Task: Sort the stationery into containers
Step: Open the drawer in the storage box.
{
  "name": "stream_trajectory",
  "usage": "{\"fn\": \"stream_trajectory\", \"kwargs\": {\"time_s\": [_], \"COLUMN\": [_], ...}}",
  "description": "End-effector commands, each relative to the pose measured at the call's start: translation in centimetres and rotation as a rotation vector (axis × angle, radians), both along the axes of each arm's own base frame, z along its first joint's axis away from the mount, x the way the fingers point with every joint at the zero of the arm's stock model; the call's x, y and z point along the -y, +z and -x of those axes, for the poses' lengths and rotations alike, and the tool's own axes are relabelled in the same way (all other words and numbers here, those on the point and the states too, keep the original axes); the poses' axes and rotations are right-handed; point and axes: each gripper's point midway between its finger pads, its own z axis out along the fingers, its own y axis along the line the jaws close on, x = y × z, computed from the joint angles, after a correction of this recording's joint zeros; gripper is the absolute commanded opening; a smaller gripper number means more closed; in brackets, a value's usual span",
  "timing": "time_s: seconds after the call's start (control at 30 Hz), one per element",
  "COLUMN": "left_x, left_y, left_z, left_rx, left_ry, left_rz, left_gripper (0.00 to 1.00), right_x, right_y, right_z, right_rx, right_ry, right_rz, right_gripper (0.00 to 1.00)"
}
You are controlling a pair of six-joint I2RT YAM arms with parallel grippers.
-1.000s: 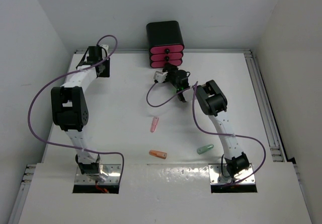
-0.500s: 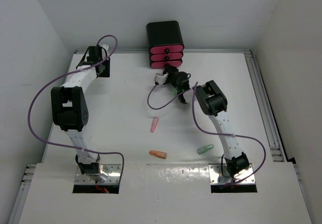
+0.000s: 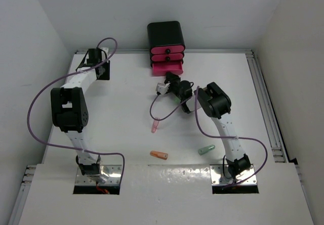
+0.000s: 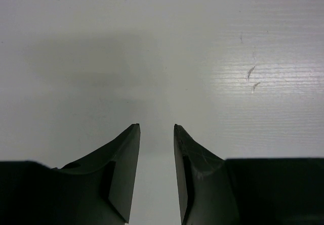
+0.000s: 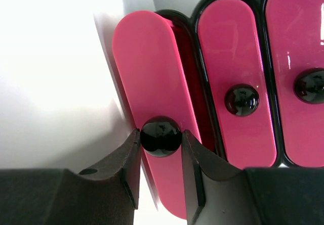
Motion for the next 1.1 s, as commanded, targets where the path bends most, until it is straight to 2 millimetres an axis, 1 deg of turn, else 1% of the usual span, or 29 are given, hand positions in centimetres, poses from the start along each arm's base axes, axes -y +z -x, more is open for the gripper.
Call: {"fn": "stream_trajectory", "kwargs": {"time_s": [0.0, 0.03, 0.2, 0.23, 0.3, 0.43, 0.47, 0.53, 0.57, 0.6, 0.63, 0.7, 0.73, 0.77, 0.83, 1.0, 1.03, 1.07], "left_x": [-0.3, -0.3, -0.2, -0.1, 0.1, 0.4, 0.5, 0.7, 0.7, 0.8, 0.9, 1.2, 1.2, 1.4, 1.5, 1.5, 1.9, 1.8], "left_y": [3.8, 3.9, 3.9, 3.9, 4.0, 3.8, 4.0, 3.7, 3.7, 3.8, 3.8, 3.7, 3.8, 3.9, 3.9, 4.0, 4.0, 4.1], "left_z": [0.0, 0.0, 0.7, 0.9, 1.1, 1.8, 2.0, 2.4, 2.6, 2.7, 2.8, 3.0, 3.1, 3.2, 3.2, 3.3, 3.3, 3.3], "left_rx": [0.092, 0.093, 0.094, 0.092, 0.097, 0.087, 0.090, 0.081, 0.082, 0.084, 0.084, 0.079, 0.083, 0.084, 0.087, 0.087, 0.089, 0.090], "left_ry": [0.005, 0.004, 0.002, 0.001, -0.007, -0.017, -0.018, -0.024, -0.025, -0.026, -0.030, -0.042, -0.045, -0.049, -0.049, -0.055, -0.075, -0.075], "left_rz": [0.001, 0.002, 0.007, 0.011, 0.018, 0.027, 0.028, 0.029, 0.031, 0.031, 0.034, 0.038, 0.042, 0.044, 0.045, 0.038, 0.055, 0.053], "left_gripper": [0.39, 0.39, 0.39, 0.39, 0.39, 0.40, 0.40, 0.40, 0.40, 0.41, 0.42, 0.48, 0.53, 0.54, 0.57, 0.57, 0.57, 0.57], "right_x": [-1.5, -1.3, -1.3, -1.1, -1.0, -0.7, -0.7, -0.5, -0.3, -0.3, -0.3, -0.1, -0.2, -0.2, -0.2, -0.1, 0.0, 0.0], "right_y": [1.1, 0.5, 1.1, 0.5, 0.4, 0.8, 0.6, 0.8, 0.5, 0.7, 0.5, 0.8, 0.8, 0.9, 1.4, 2.0, 1.9, 2.0], "right_z": [2.2, 2.9, 5.1, 5.8, 6.8, 8.2, 8.5, 9.0, 9.3, 9.4, 9.7, 9.6, 9.7, 9.6, 9.5, 9.3, 9.5, 9.6], "right_rx": [-0.032, -0.049, -0.048, -0.063, -0.067, -0.062, -0.064, -0.059, -0.066, -0.062, -0.068, -0.063, -0.065, -0.066, -0.059, -0.070, -0.073, -0.079], "right_ry": [0.046, 0.046, 0.047, 0.047, 0.048, 0.052, 0.053, 0.055, 0.052, 0.052, 0.052, 0.042, 0.042, 0.037, 0.027, 0.015, 0.013, 0.016], "right_rz": [-0.026, -0.020, -0.023, -0.016, -0.013, -0.013, -0.012, -0.009, -0.006, -0.009, -0.005, -0.010, -0.013, -0.019, -0.027, -0.042, -0.039, -0.043], "right_gripper": [0.00, 0.00, 0.00, 0.00, 0.00, 0.00, 0.00, 0.00, 0.00, 0.09, 0.18, 0.38, 0.50, 0.54, 0.58, 0.59, 0.59, 0.60]}}
